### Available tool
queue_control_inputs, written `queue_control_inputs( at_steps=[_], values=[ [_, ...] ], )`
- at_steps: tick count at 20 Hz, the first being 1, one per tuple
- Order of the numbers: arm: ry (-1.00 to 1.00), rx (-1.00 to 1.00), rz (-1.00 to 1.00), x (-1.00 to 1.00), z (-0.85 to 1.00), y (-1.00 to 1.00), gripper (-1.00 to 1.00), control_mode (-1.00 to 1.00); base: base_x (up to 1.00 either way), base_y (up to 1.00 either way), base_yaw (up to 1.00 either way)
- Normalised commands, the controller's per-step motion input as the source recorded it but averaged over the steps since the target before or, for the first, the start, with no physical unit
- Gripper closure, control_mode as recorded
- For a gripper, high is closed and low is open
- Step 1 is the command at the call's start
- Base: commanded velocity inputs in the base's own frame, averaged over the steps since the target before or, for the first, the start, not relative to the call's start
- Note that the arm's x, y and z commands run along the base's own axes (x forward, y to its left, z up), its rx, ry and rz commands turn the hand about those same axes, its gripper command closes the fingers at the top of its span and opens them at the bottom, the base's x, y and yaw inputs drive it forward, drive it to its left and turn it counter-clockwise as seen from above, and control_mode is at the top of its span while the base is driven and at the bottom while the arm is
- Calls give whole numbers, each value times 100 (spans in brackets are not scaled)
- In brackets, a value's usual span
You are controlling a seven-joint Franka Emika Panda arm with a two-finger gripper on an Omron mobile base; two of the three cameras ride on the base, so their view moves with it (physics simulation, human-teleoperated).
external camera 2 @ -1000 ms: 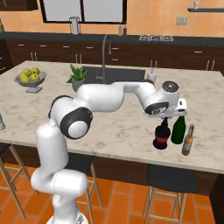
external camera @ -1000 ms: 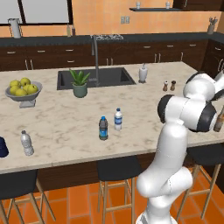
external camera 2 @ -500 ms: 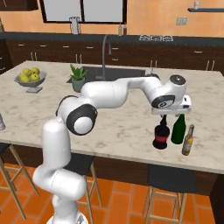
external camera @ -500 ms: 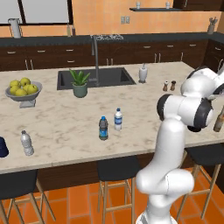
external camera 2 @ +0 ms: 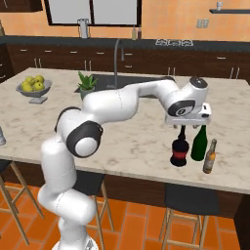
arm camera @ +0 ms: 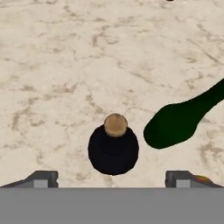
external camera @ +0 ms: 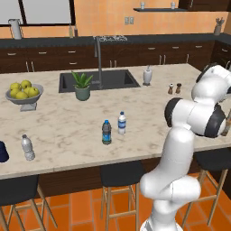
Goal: Move the plastic bottles in the middle to the plastics group, and the glass bottles in the middle to the glass group.
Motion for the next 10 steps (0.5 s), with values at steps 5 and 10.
queue_control_inputs(
  at_steps=[5, 10],
  values=[
    [2, -4, -12, -60, -11, 75, -100, -100, 0, 0, 0],
    [1, -4, -14, -41, -4, 97, -100, -100, 0, 0, 0]
  ],
)
